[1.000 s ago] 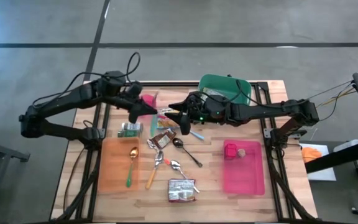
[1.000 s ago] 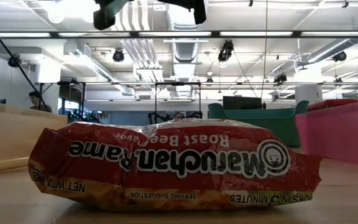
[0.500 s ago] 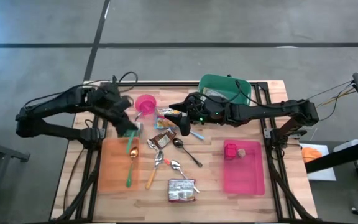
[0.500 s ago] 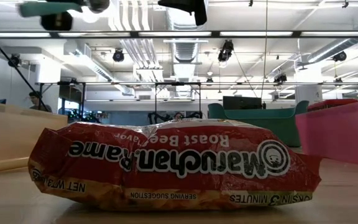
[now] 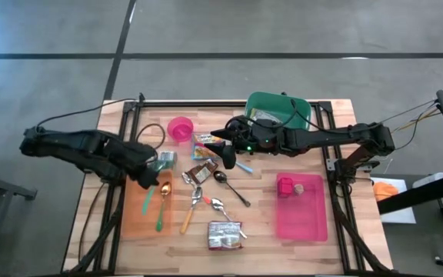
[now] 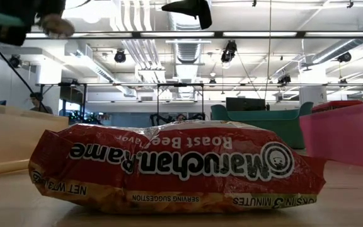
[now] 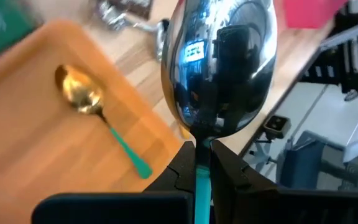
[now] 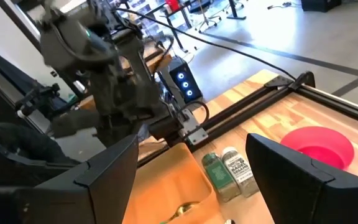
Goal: Pick & Place Food Item
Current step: Put the light green spoon into the orange bin
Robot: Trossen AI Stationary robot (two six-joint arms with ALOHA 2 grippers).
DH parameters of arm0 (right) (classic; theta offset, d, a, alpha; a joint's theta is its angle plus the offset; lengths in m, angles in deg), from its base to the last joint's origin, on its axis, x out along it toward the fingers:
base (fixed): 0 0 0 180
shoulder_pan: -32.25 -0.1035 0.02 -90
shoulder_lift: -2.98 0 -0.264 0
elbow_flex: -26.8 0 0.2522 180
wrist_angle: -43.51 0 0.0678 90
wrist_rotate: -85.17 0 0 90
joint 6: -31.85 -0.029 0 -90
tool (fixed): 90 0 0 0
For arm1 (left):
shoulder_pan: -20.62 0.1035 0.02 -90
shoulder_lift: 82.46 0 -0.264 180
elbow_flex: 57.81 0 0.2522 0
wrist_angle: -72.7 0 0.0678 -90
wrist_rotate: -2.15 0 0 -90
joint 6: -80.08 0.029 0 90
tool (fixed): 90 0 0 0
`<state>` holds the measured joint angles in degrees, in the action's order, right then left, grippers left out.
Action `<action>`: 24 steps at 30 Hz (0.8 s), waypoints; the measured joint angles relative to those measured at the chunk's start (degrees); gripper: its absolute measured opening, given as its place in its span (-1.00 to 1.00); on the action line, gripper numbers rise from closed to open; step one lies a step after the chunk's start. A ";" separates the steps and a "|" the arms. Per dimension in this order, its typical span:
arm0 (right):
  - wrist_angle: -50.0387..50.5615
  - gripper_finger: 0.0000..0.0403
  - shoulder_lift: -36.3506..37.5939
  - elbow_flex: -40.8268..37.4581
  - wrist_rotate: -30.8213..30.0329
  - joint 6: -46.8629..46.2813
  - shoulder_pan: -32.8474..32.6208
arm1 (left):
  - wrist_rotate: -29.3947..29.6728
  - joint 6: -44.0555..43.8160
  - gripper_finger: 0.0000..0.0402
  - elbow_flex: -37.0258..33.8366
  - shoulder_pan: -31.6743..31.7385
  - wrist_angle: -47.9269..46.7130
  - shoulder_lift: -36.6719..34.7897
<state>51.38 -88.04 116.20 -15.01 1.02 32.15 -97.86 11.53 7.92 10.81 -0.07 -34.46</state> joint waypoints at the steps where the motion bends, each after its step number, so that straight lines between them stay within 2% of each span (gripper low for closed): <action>1: 0.05 0.46 0.00 -0.01 0.00 0.02 0.00 | 0.03 -1.57 -0.93 -1.37 -0.70 0.62 -0.50; 12: 1.69 0.46 0.00 -0.28 0.10 -0.02 0.00 | 1.61 -14.38 -0.93 -11.85 -11.20 4.46 -2.30; 17: 1.90 0.46 0.00 -0.28 0.17 -0.23 0.00 | 3.17 -16.79 -0.93 -15.75 -12.54 5.93 -2.30; 24: 1.88 0.46 0.00 -0.17 0.17 -0.24 0.00 | 3.67 -18.79 -0.93 -22.39 -12.61 13.89 -2.30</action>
<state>53.26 -88.04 116.03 -14.83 0.78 32.15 -94.19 -7.26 -14.48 -1.80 13.82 -36.76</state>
